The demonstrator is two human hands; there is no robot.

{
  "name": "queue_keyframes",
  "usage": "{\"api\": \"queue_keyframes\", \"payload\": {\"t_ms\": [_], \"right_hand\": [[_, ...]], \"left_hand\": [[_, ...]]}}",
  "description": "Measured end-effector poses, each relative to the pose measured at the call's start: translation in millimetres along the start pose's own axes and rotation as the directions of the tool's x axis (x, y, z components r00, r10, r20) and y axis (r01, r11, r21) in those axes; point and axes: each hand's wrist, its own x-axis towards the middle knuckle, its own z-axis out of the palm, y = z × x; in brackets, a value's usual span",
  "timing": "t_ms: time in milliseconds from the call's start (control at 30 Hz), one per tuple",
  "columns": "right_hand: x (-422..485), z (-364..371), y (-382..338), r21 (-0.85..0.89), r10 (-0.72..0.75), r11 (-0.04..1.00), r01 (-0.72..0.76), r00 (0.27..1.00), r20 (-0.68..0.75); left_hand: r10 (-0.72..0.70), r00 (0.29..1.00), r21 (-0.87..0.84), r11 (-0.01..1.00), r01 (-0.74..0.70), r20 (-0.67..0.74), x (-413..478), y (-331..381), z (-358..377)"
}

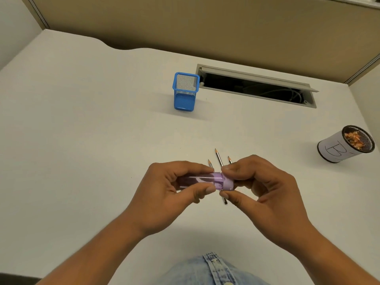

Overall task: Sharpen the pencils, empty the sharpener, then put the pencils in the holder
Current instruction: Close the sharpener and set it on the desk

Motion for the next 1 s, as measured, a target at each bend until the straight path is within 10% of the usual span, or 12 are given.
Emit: {"api": "queue_keyframes", "payload": {"t_ms": [233, 567, 800, 1000], "right_hand": [[5, -7, -1, 0.044, 0.034, 0.998, -0.035, 0.999, 0.033], [9, -6, 15, -0.061, -0.007, 0.998, 0.012, 0.996, 0.088], [14, 7, 48, -0.184, 0.082, 0.981, -0.062, 0.991, 0.104], [21, 23, 95, -0.333, 0.193, 0.932, -0.145, 0.974, 0.116]], "left_hand": [[-0.172, 0.985, -0.265, 0.949, 0.17, 0.015, 7, -3, 10], [-0.158, 0.987, -0.209, 0.967, 0.146, -0.041, 5, -19, 18], [-0.161, 0.985, 0.148, 0.978, 0.15, 0.065, 22, -52, 2], [0.008, 0.996, 0.699, 0.712, -0.07, 0.091, 40, -103, -12]]}}
